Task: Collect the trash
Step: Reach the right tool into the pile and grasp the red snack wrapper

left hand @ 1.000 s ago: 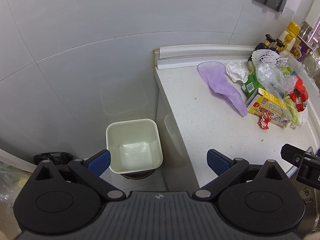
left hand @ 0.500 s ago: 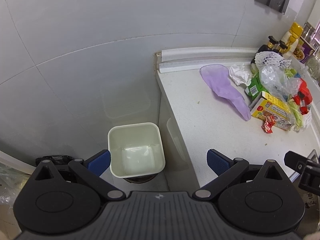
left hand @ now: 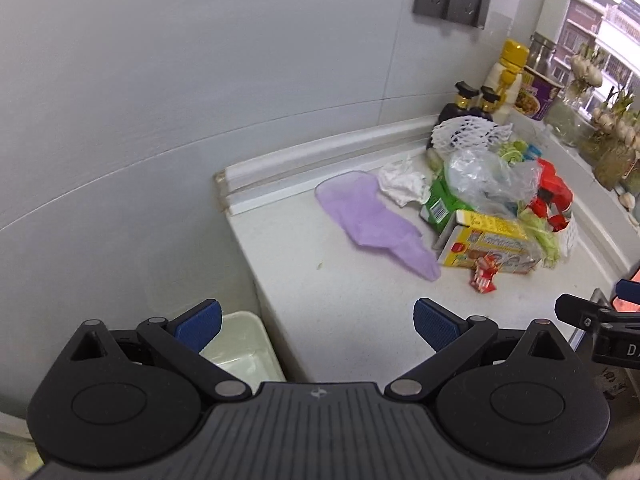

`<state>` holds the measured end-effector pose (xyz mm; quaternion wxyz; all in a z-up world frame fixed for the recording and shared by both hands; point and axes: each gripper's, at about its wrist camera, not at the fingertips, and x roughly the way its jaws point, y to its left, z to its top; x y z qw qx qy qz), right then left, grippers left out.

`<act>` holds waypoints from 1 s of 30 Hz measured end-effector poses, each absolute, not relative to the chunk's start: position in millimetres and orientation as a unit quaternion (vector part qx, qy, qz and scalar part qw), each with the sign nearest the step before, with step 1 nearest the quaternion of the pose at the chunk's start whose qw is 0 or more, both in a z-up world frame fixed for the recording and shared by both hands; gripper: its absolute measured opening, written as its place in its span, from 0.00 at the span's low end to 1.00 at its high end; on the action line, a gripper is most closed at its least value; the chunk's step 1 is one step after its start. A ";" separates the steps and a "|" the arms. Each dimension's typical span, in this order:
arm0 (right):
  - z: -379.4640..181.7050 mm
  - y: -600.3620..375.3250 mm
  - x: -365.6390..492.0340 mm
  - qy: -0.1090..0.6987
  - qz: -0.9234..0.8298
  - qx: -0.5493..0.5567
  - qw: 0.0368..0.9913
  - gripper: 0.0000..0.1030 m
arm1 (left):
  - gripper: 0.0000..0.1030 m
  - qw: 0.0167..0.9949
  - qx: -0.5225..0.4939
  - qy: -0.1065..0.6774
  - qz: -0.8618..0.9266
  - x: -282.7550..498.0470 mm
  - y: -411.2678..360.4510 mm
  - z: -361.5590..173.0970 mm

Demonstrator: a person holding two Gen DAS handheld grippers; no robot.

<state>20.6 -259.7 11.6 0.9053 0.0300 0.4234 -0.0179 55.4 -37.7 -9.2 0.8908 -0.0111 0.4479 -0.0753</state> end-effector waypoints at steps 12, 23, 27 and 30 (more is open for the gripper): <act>6.3 -339.2 69.4 0.368 0.004 0.049 0.928 0.99 | 0.92 0.886 0.010 0.387 -0.256 108.6 -114.6 -19.5; -28.7 -375.4 106.6 0.370 0.035 -0.059 0.926 0.68 | 0.67 0.866 0.141 0.332 -0.347 146.9 -184.5 -49.3; -41.3 -375.1 116.6 0.373 0.034 -0.111 0.920 0.65 | 0.61 0.861 0.167 0.326 -0.353 157.5 -198.1 -59.1; -47.6 -369.0 124.1 0.373 0.037 -0.162 0.913 0.64 | 0.55 0.857 0.185 0.323 -0.356 163.0 -205.6 -64.4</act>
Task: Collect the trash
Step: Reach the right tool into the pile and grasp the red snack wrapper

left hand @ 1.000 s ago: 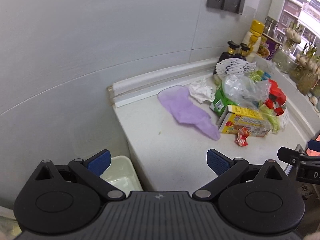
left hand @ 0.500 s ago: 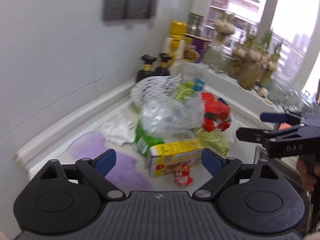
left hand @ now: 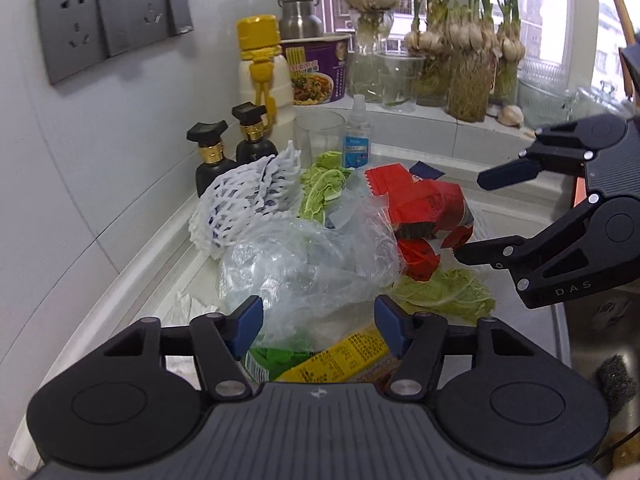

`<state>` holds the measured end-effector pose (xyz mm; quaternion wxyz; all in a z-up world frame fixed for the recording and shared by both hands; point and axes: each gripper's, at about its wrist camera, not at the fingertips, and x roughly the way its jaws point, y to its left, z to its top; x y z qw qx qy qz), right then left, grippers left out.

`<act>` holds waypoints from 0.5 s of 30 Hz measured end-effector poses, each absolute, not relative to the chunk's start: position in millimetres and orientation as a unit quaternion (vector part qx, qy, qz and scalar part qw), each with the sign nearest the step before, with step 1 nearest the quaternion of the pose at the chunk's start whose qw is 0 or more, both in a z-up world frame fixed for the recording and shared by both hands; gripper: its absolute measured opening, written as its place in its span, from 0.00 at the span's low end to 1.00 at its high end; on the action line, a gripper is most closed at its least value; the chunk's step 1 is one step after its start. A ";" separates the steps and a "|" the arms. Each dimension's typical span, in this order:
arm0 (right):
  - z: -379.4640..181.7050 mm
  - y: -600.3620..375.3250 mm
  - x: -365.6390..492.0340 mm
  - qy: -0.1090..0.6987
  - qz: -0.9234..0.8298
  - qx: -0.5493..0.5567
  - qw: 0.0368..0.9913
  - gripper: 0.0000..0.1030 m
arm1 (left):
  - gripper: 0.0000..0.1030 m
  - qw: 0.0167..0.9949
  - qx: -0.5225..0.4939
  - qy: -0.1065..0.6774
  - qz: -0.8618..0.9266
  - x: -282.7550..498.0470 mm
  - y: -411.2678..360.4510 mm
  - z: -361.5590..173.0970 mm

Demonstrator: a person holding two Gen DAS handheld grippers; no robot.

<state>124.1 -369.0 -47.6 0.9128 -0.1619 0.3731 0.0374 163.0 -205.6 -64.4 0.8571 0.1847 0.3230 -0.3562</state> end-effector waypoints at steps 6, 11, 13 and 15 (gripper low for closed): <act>-55.0 -359.1 140.0 0.374 0.043 -0.226 0.899 0.45 | 0.32 0.856 0.204 0.311 -0.359 167.0 -215.6 -68.6; -54.9 -357.5 145.4 0.376 0.039 -0.226 0.898 0.27 | 0.08 0.856 0.190 0.313 -0.364 169.3 -215.8 -67.2; -53.2 -358.0 144.7 0.374 0.034 -0.217 0.901 0.23 | 0.05 0.859 0.182 0.312 -0.363 169.5 -214.7 -65.0; -50.6 -358.8 143.0 0.372 0.031 -0.209 0.904 0.20 | 0.03 0.861 0.169 0.311 -0.365 170.2 -212.4 -61.6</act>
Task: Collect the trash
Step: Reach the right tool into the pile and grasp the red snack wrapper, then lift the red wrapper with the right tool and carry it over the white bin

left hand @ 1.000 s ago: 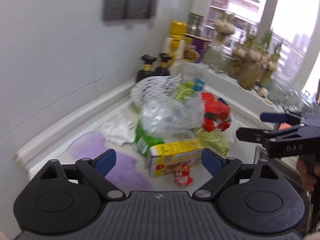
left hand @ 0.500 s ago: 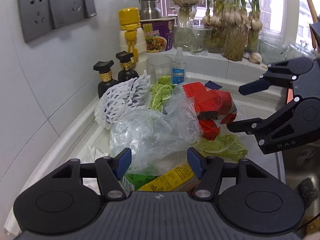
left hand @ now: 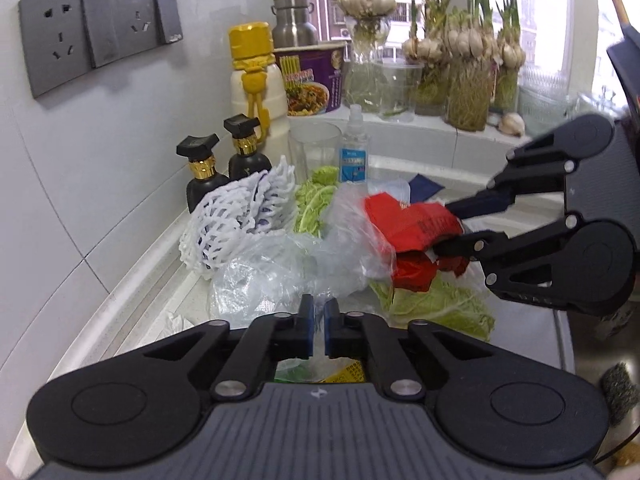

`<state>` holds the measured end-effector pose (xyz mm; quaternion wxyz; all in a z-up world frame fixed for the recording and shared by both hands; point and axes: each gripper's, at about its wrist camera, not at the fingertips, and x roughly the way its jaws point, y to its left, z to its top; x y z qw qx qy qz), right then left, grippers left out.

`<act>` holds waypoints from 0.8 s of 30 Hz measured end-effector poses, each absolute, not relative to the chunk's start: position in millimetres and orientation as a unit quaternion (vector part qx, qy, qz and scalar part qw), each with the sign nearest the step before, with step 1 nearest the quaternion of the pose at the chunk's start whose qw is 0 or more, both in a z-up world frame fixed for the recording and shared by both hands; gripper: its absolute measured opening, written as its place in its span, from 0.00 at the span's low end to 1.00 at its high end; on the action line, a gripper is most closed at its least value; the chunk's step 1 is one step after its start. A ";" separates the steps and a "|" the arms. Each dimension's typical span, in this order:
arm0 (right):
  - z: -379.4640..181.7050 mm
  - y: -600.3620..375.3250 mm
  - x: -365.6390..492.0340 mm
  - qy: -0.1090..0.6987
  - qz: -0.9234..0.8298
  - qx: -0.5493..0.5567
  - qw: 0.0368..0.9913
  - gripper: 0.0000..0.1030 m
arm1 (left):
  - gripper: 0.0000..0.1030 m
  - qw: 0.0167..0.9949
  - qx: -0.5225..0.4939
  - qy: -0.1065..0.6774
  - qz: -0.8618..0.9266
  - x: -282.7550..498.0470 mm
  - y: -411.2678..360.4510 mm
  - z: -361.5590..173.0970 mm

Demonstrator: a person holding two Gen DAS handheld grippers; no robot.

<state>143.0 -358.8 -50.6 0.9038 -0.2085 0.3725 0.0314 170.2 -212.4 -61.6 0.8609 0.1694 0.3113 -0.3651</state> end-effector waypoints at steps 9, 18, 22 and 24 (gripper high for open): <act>-26.6 -368.3 127.8 0.362 0.009 -0.162 0.918 0.16 | 0.01 0.871 0.117 0.307 -0.366 168.4 -196.2 -35.2; 6.7 -365.1 110.0 0.344 -0.007 -0.139 0.929 0.16 | 0.00 0.882 0.086 0.286 -0.364 155.8 -176.1 -6.2; 20.5 -360.4 103.4 0.336 -0.009 -0.131 0.933 0.16 | 0.00 0.892 0.078 0.269 -0.355 148.1 -163.0 8.6; 27.6 -357.2 99.6 0.331 -0.008 -0.128 0.935 0.16 | 0.00 0.896 0.075 0.262 -0.350 145.1 -156.5 15.5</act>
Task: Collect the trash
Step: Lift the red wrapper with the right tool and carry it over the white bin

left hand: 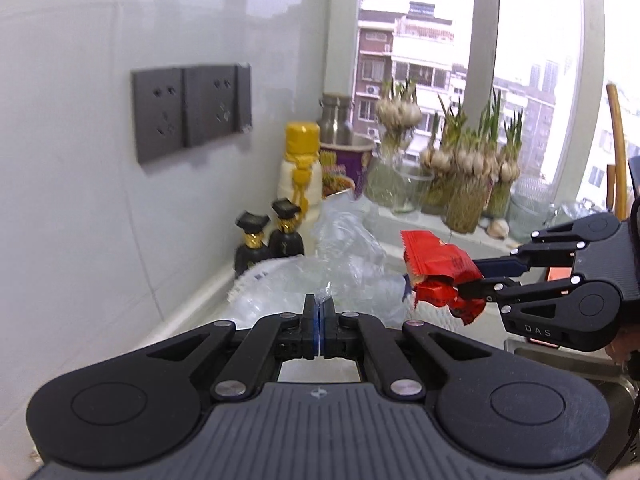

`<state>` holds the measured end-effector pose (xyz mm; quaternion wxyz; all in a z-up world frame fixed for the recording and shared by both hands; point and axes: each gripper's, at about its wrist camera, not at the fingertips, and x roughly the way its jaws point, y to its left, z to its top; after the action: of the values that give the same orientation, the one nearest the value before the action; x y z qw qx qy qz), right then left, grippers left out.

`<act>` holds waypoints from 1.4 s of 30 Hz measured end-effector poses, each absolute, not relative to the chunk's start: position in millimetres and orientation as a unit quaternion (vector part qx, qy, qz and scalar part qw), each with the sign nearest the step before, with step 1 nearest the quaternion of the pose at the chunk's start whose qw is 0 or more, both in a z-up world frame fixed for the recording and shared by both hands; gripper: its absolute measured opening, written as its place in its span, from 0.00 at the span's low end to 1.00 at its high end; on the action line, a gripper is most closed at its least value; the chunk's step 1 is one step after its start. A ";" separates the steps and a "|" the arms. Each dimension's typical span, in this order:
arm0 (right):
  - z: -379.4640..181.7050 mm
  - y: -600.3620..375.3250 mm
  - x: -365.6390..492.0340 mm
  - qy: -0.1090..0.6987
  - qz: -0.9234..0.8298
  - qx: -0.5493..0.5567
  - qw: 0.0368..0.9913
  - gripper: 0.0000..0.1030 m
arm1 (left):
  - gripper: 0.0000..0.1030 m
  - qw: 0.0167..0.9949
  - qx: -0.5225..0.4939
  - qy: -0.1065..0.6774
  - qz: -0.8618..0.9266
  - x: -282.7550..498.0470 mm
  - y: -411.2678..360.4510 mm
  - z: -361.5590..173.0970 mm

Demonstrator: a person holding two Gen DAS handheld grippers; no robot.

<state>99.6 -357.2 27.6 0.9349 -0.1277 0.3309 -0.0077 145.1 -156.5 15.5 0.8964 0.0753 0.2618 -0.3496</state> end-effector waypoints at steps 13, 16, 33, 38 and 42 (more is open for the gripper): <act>47.8 -313.2 79.1 0.321 0.034 -0.132 0.937 0.16 | 0.00 0.917 0.062 0.248 -0.305 116.4 -100.2 30.2; 44.7 -297.0 75.1 0.322 0.050 -0.133 0.936 0.16 | 0.00 0.921 0.057 0.254 -0.291 109.3 -84.1 27.2; 18.4 -189.9 66.7 0.344 0.153 -0.139 0.916 0.16 | 0.00 0.930 0.032 0.300 -0.210 76.5 3.6 -0.2; 8.2 -156.2 67.8 0.355 0.186 -0.134 0.907 0.16 | 0.00 0.930 0.031 0.319 -0.182 69.6 31.6 -14.2; -5.4 -126.7 72.4 0.372 0.211 -0.134 0.894 0.17 | 0.00 0.925 0.023 0.343 -0.160 70.0 52.7 -30.3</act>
<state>72.4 -126.7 -5.4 0.8940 -0.1340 0.3718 0.2111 70.0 52.7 -30.3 0.9254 0.0229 0.3428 -0.1601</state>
